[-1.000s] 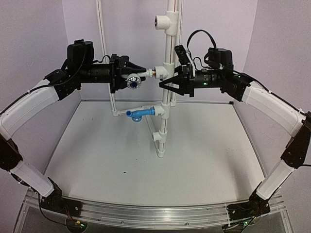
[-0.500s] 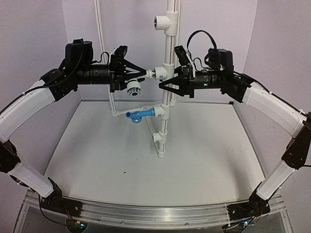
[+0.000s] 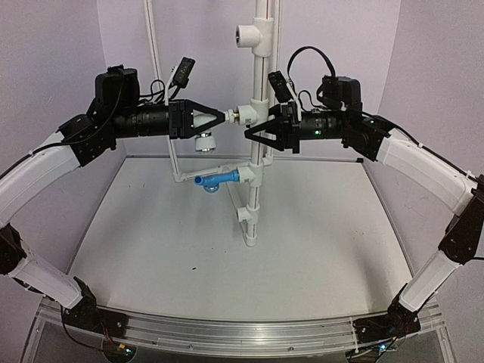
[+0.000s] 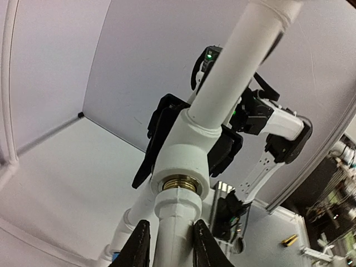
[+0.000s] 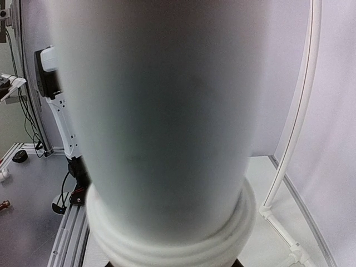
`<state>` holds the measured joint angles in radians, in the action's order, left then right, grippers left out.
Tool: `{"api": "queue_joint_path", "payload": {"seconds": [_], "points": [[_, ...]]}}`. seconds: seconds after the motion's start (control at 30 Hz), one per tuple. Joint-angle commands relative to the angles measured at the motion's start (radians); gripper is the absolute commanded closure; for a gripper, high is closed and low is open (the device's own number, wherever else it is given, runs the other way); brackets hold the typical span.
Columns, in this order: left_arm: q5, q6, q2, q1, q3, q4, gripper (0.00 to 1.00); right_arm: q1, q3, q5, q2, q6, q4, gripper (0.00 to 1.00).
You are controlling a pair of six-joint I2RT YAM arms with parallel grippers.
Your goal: Install the water faucets
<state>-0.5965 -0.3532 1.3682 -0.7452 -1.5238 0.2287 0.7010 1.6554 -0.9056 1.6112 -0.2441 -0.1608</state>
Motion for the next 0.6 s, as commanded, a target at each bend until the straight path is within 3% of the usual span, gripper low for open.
{"api": "queue_joint_path", "payload": {"seconds": [0.0,0.1,0.57], "points": [[0.138,0.353,-0.018,0.024,0.03,-0.122,0.99,0.043,0.012,-0.078,-0.046,0.042,-0.063,1.0],[0.103,0.499,-0.029,0.024,0.071,-0.174,1.0,0.043,0.016,-0.074,-0.05,0.049,-0.063,1.0],[0.062,1.191,-0.068,0.024,0.118,-0.102,1.0,0.043,-0.006,-0.052,-0.079,0.066,-0.066,1.0]]}}
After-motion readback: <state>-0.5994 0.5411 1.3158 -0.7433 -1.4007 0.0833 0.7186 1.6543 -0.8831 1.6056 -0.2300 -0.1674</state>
